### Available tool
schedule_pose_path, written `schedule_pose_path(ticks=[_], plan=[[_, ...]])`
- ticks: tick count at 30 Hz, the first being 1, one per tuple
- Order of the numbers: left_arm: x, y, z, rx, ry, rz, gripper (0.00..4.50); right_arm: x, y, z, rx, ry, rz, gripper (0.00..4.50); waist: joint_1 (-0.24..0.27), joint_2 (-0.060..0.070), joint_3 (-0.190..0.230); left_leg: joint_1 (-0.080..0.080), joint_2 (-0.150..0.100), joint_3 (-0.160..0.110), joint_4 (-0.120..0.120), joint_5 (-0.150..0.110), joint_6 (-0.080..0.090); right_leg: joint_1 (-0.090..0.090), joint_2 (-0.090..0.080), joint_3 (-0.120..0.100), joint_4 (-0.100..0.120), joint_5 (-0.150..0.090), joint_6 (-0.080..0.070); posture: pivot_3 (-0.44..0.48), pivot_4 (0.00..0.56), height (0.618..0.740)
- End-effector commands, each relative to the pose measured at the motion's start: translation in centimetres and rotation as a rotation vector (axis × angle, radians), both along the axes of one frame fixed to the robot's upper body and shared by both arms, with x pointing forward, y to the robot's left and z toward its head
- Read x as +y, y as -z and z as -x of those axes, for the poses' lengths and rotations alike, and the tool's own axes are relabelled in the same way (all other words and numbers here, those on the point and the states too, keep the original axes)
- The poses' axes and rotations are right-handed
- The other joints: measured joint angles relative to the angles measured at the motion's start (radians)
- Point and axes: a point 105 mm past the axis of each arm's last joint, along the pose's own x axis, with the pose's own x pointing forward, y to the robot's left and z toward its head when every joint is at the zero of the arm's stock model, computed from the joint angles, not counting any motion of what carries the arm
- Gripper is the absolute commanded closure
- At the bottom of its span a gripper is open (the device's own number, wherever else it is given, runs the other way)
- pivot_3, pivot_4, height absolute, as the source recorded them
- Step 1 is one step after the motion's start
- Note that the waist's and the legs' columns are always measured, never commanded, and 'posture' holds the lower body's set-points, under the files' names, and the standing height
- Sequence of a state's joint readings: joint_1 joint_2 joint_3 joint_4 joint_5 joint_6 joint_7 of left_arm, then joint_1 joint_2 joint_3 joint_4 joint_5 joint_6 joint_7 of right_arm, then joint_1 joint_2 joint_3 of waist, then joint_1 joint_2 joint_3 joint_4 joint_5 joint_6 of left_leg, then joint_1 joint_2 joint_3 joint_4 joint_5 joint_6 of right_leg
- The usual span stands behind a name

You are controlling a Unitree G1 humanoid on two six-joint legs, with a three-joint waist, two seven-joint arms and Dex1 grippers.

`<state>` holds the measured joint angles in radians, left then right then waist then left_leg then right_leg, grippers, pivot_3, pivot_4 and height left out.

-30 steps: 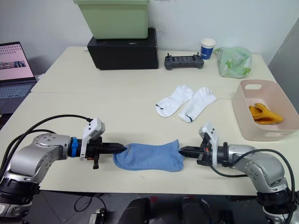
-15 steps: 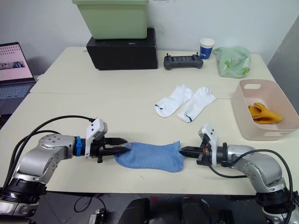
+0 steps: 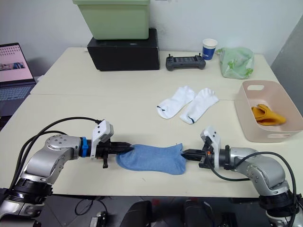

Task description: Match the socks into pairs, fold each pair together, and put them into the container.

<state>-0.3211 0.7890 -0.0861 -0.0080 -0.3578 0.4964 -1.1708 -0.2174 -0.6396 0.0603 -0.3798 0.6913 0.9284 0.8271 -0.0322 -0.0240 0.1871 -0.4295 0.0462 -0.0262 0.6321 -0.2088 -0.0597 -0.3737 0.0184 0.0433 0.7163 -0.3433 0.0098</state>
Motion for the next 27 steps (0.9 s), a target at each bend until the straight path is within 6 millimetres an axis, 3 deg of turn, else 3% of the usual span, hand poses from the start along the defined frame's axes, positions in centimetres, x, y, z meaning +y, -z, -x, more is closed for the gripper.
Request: schedule_pose_path(ticks=[1, 5, 12, 22, 25, 27], plan=[[-0.1, -2.1, 0.5, -0.024, 0.015, 0.049, 4.48, 0.3, -1.6, 0.3, -0.046, -0.035, -0.029, 4.5, 0.0, 0.0, 0.0, 0.0, 0.0, 0.0, 0.0, 0.0, 0.0, 0.0, 0.0, 0.0, 0.0, 0.0, 0.0, 0.0, 0.15, 0.74], [0.0, -2.9, 1.5, 0.005, 0.035, 0.069, 4.48, 0.5, -2.0, 0.6, -0.044, -0.051, -0.04, 4.5, -0.001, 0.0, 0.0, 0.0, 0.0, 0.0, 0.0, 0.0, 0.0, 0.0, 0.0, 0.0, 0.0, 0.0, 0.0, 0.0, 0.15, 0.74], [0.7, -3.4, 1.6, 0.026, -0.002, 0.064, 4.48, 1.0, -3.2, 0.9, -0.037, -0.08, -0.076, 4.5, 0.0, 0.0, 0.0, 0.0, 0.0, 0.0, 0.0, 0.0, 0.0, 0.0, 0.0, 0.0, 0.0, 0.0, 0.0, 0.0, 0.15, 0.74], [0.2, -1.5, 0.8, -0.022, 0.008, 0.034, 4.48, 0.9, -2.4, 0.5, -0.038, -0.053, -0.053, 4.5, 0.0, 0.0, 0.0, 0.0, 0.0, 0.0, 0.0, 0.0, 0.0, 0.0, 0.0, 0.0, 0.0, 0.0, 0.0, 0.0, 0.15, 0.74], [0.6, -1.2, 0.6, -0.008, -0.01, 0.031, 3.91, 0.7, -2.1, 0.1, -0.05, -0.022, -0.035, 4.5, 0.0, 0.0, 0.0, 0.0, 0.0, 0.0, 0.0, 0.0, 0.0, 0.0, 0.0, 0.0, 0.0, 0.0, 0.0, 0.0, 0.15, 0.74], [0.8, -1.1, 0.7, -0.003, -0.005, 0.018, 3.28, 0.7, -2.0, -0.1, -0.055, -0.01, -0.028, 4.5, 0.0, 0.0, 0.0, 0.0, 0.0, 0.0, 0.0, 0.0, 0.0, 0.0, 0.0, 0.0, 0.0, 0.0, 0.0, 0.0, 0.15, 0.74]])
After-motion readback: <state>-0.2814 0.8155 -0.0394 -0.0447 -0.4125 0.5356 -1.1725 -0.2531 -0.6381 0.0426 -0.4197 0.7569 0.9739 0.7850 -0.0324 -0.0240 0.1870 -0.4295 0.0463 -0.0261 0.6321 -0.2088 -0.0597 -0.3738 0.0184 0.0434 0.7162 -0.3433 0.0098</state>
